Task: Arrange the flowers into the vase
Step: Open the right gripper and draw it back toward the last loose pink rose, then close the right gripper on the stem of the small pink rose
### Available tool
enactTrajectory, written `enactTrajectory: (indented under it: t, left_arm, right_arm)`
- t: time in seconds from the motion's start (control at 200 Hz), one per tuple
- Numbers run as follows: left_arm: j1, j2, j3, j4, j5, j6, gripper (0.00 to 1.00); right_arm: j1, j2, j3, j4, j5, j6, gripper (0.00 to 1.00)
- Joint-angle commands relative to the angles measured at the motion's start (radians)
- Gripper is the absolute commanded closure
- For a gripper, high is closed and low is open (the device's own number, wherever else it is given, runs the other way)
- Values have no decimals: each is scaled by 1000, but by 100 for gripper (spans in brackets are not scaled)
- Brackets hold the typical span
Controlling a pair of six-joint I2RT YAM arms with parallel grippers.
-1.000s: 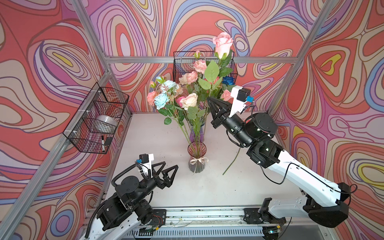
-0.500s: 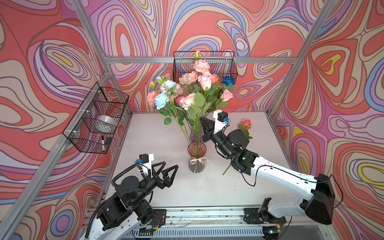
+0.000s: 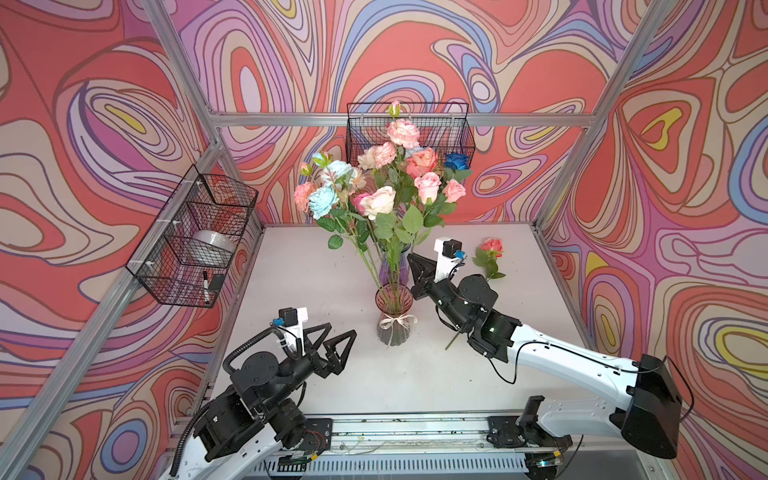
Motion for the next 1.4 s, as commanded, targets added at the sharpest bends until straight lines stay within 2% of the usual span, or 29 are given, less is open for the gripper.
enactTrajectory:
  t: [0.0, 0.135, 0.21, 0.456, 0.546, 0.706, 0.941, 1.081, 1.212, 1.277, 1.397]
  left_arm:
    - [-5, 5, 5, 4, -1, -7, 0]
    - [-5, 5, 4, 4, -1, -8, 0]
    - [-5, 5, 6, 4, 0, -8, 0]
    - [-5, 6, 10, 7, 6, -9, 0]
    - [-5, 6, 15, 6, 5, -8, 0]
    - [-5, 8, 24, 2, 4, 0, 0]
    - [-4, -3, 5, -4, -8, 3, 0]
    - [-5, -10, -7, -9, -13, 3, 0]
    - [-5, -11, -13, -15, -15, 3, 0]
    - [-4, -14, -17, -20, -14, -1, 0]
    - [-4, -25, -27, -32, -17, -8, 0]
  right_arm:
    - [5, 15, 14, -129, -3, 75, 100]
    - [4, 21, 77, -285, -9, 141, 100]
    - [4, 18, 114, -364, -24, 182, 95]
    - [4, -8, 245, -596, -60, 266, 60]
    - [5, -38, 258, -650, -69, 290, 54]
    - [5, -124, 227, -720, -78, 321, 51]
    - [4, -263, 97, -782, -93, 360, 50]
    - [4, -300, 17, -852, -56, 405, 50]
    - [-4, -300, -51, -900, 50, 461, 37]
    - [-60, -271, -68, -906, 31, 472, 36]
    - [-248, -210, -101, -848, -132, 455, 36]
